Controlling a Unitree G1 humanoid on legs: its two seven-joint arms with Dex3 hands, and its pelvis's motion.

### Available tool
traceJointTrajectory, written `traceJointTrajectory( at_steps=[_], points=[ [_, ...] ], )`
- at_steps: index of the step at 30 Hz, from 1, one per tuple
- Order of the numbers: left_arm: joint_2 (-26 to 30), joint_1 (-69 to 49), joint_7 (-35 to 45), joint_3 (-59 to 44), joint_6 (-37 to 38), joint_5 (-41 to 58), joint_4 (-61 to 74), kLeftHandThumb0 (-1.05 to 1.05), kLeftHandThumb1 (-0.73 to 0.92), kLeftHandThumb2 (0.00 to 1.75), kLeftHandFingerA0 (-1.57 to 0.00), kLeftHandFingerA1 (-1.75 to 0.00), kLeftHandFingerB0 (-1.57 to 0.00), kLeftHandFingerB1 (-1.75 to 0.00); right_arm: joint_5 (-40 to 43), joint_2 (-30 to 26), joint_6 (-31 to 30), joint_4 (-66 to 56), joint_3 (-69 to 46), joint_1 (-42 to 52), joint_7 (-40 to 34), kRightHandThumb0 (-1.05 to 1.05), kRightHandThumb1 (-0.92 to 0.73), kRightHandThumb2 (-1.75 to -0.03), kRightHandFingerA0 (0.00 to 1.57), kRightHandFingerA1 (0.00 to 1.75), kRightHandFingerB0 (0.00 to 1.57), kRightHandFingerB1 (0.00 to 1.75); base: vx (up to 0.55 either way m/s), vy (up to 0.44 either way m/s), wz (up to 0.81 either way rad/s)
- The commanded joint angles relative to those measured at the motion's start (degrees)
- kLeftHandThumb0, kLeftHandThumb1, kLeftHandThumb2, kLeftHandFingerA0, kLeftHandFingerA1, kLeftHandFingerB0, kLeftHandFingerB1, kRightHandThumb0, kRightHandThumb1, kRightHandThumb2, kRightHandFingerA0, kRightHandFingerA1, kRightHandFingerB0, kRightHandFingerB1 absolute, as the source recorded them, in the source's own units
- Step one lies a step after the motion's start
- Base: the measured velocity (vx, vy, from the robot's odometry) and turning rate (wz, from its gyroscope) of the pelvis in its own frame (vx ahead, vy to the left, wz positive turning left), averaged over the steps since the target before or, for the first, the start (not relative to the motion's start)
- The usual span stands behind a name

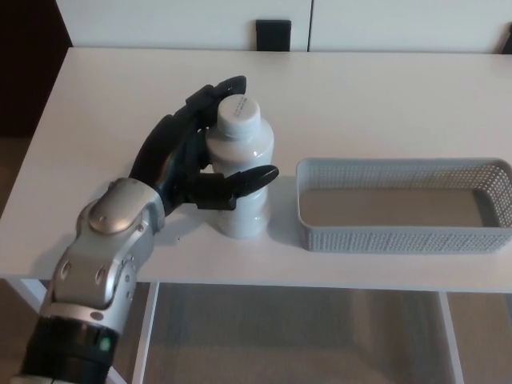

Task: The robot walk up to a desk on which a bottle is kept on the left hand side and a container is kept on the right hand side. The robot uses its left hand to pick up the bottle and places it in the container.

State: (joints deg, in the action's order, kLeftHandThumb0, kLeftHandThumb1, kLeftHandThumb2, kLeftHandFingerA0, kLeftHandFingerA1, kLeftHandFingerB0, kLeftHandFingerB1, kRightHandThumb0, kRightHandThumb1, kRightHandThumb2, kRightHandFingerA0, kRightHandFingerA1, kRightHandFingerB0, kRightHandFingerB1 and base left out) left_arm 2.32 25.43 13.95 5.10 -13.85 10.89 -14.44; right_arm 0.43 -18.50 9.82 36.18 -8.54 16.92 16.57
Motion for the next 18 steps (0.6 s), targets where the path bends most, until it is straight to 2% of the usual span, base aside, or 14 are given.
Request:
traceJointTrajectory(
  at_steps=[1, 5, 6, 8, 9, 10, 11, 12, 13, 15, 16, 17, 18],
  points=[
    [0.2, -0.1, -0.9, 1.7, 1.0, -4.0, -3.6, -0.4, 0.35, 0.66, -0.06, -0.35, -0.01, -0.24, 0.0, -0.6, -1.9, -2.5, 0.1, 0.4, -0.4, -0.39, -0.69, -0.71, 0.27, 0.44, 0.23, 0.39, 0.0, 0.0, 0.0],
    [0.8, -0.9, -0.2, 4.4, 3.6, -6.6, -6.0, -0.37, 0.29, 0.68, -0.06, -0.44, 0.0, -0.24, -0.3, -0.7, -3.5, -6.5, 0.4, 1.6, -0.7, -0.38, -0.7, -0.71, 0.28, 0.45, 0.23, 0.4, 0.0, 0.0, 0.0],
    [1.8, -1.0, -0.6, 6.9, 4.8, -9.6, -7.3, -0.38, 0.33, 0.66, -0.39, -0.5, -0.02, -0.2, -0.4, -0.7, -3.7, -7.1, 0.5, 1.7, -0.8, -0.39, -0.69, -0.72, 0.28, 0.46, 0.24, 0.4, 0.0, 0.0, 0.0],
    [3.0, -0.9, -1.8, 9.6, 5.7, -13.0, -8.6, -0.38, 0.33, 0.66, -0.39, -0.5, -0.02, -0.2, -0.5, -0.7, -3.8, -7.6, 0.6, 1.9, -0.9, -0.39, -0.69, -0.72, 0.28, 0.46, 0.24, 0.4, 0.0, 0.0, 0.0],
    [3.0, -0.9, -2.1, 9.9, 5.6, -13.3, -8.9, -0.29, 0.39, 0.58, -0.62, -0.51, -0.09, -0.22, -0.5, -0.6, -4.2, -8.1, 0.7, 1.8, -1.0, -0.4, -0.68, -0.72, 0.28, 0.46, 0.24, 0.41, 0.0, 0.0, 0.0],
    [3.1, -0.8, -2.4, 10.2, 5.6, -13.5, -9.2, -0.29, 0.39, 0.58, -0.62, -0.51, -0.09, -0.22, -0.5, -0.6, -4.5, -8.4, 0.7, 1.8, -1.1, -0.4, -0.68, -0.72, 0.28, 0.46, 0.24, 0.41, 0.0, 0.0, 0.0],
    [3.4, -0.7, -3.6, 12.0, 3.3, -15.7, -9.1, -0.08, 0.66, 0.59, -1.07, -0.55, -0.29, -0.33, -0.4, -0.4, -4.9, -9.3, 0.7, 2.0, -1.2, -0.4, -0.68, -0.73, 0.26, 0.46, 0.22, 0.41, 0.0, 0.0, 0.0],
    [3.7, -0.6, -4.5, 13.4, 1.6, -17.2, -9.1, -0.08, 0.66, 0.59, -1.07, -0.55, -0.29, -0.33, -0.3, -0.3, -5.3, -9.9, 0.7, 2.1, -1.2, -0.4, -0.68, -0.73, 0.26, 0.46, 0.22, 0.41, 0.0, 0.0, 0.0],
    [4.0, -0.8, -5.1, 14.5, 1.3, -18.3, -9.2, -0.05, 0.71, 0.59, -1.18, -0.62, -0.58, -0.41, -0.4, -0.3, -5.4, -10.3, 0.8, 2.2, -1.2, -0.4, -0.68, -0.72, 0.29, 0.46, 0.25, 0.41, 0.0, 0.0, 0.0],
    [4.2, -0.9, -5.5, 15.4, 1.6, -18.9, -9.4, -0.05, 0.71, 0.59, -1.18, -0.62, -0.58, -0.41, -0.4, -0.3, -5.6, -10.5, 0.9, 2.2, -1.3, -0.4, -0.68, -0.72, 0.29, 0.46, 0.25, 0.41, 0.0, 0.0, 0.0],
    [4.3, -0.8, -5.5, 15.8, 2.1, -19.0, -9.6, -0.03, 0.72, 0.61, -1.18, -0.77, -0.76, -0.48, -0.5, -0.4, -5.9, -10.5, 0.9, 2.0, -1.3, -0.39, -0.69, -0.72, 0.29, 0.45, 0.26, 0.41, 0.0, 0.0, 0.0],
    [4.3, -0.8, -5.5, 15.8, 2.1, -19.0, -9.6, -0.03, 0.72, 0.61, -1.18, -0.77, -0.76, -0.48, -0.5, -0.4, -5.9, -10.5, 0.9, 2.0, -1.3, -0.39, -0.69, -0.72, 0.29, 0.45, 0.26, 0.41, 0.0, 0.0, 0.0],
    [4.6, -0.8, -5.3, 16.2, 2.7, -19.2, -9.6, -0.03, 0.73, 0.61, -1.1, -0.97, -0.85, -0.56, -0.5, -0.5, -6.0, -10.4, 0.9, 1.8, -1.4, -0.39, -0.68, -0.72, 0.3, 0.45, 0.27, 0.42, 0.0, 0.0, 0.0]
  ],
)
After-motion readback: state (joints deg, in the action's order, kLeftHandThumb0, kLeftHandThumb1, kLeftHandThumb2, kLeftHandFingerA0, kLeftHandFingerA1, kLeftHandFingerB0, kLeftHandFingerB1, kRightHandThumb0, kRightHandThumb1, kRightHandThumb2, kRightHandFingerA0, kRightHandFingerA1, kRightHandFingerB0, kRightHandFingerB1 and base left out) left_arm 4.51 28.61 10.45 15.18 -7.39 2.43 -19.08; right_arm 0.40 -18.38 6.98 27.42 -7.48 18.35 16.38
